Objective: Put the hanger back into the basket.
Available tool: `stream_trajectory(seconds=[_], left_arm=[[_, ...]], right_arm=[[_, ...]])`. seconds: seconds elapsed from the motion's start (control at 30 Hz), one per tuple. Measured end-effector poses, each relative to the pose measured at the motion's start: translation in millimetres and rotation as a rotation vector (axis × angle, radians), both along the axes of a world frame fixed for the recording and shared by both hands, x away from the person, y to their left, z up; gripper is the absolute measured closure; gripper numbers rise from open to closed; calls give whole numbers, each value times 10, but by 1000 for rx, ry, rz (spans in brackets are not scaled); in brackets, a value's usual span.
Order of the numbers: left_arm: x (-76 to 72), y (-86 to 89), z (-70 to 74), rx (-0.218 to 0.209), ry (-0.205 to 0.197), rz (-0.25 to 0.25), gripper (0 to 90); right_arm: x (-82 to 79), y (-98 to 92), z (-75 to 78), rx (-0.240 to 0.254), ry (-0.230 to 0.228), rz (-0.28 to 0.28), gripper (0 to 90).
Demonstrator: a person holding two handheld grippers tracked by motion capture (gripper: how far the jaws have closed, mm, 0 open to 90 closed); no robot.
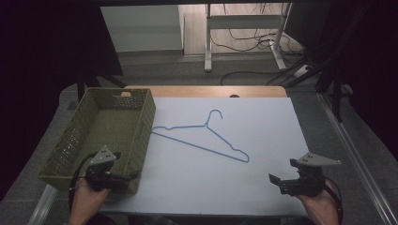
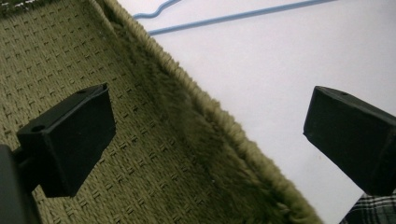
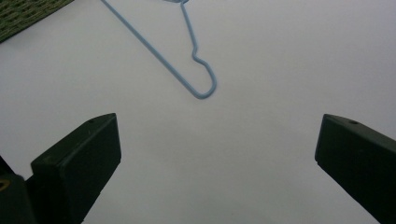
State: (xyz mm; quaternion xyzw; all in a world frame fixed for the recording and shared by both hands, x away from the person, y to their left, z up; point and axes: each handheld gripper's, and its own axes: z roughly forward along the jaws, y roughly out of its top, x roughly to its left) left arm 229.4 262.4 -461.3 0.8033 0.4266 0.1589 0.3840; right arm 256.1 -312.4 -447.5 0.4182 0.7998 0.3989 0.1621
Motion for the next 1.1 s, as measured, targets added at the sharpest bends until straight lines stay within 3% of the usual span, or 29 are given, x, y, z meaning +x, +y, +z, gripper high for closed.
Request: stream_trajectory(seconds=[0.17, 0.53, 0.67, 0.83, 1.1], left_arm=[[-8, -16, 58, -18, -21, -4, 20], [25, -186, 260, -40, -76, -50, 15], [64, -312, 354, -65, -92, -81, 13], [144, -591, 453, -62, -112, -144, 9], [264, -872, 412, -53, -104, -199, 7]], right_arm=[[29, 103, 24, -16, 24, 18, 0], [187, 276, 165, -11, 11, 48, 0], [281, 351, 207, -20, 2, 68, 0], [403, 446, 253, -18, -1, 88, 0], [582, 599, 259, -22, 2, 112, 11]])
